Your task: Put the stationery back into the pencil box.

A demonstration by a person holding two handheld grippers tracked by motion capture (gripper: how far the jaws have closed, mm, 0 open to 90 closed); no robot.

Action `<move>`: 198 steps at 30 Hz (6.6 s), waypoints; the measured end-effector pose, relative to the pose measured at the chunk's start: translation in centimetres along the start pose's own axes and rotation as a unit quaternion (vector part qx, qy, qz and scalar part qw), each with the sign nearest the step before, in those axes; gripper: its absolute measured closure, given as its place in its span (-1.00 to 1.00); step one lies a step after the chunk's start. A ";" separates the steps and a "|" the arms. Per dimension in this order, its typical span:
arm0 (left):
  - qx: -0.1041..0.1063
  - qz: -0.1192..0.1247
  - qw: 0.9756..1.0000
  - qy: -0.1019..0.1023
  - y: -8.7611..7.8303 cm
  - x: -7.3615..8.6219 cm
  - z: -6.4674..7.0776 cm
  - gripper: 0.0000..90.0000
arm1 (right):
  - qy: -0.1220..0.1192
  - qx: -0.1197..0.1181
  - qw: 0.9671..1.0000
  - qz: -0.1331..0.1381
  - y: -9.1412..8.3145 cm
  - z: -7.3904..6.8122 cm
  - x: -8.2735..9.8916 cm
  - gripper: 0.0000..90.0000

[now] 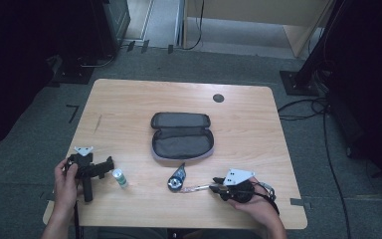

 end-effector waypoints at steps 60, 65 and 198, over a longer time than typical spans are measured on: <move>0.000 -0.001 1.000 0.001 0.0 0.0 0.0 -1.00 | -0.023 -0.030 0.999 0.016 -1.4 -1.7 -1.5 0.81; 0.000 -0.001 1.000 0.000 0.0 0.0 0.0 -1.00 | -0.023 -0.014 0.999 0.045 -2.9 -1.3 -3.1 0.81; 0.002 -0.003 1.000 0.005 0.0 0.1 0.1 -1.00 | 0.004 0.009 0.998 0.062 11.4 -8.9 -12.7 0.03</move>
Point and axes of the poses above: each handheld gripper's, and its own axes: y roughly forward along the jaws, x roughly out of its underside, z roughly to its right, the point moved 8 cm from there along y, roughly forward along the jaws, and after that the axes turned 7 degrees about -y, right-handed, at the moved point
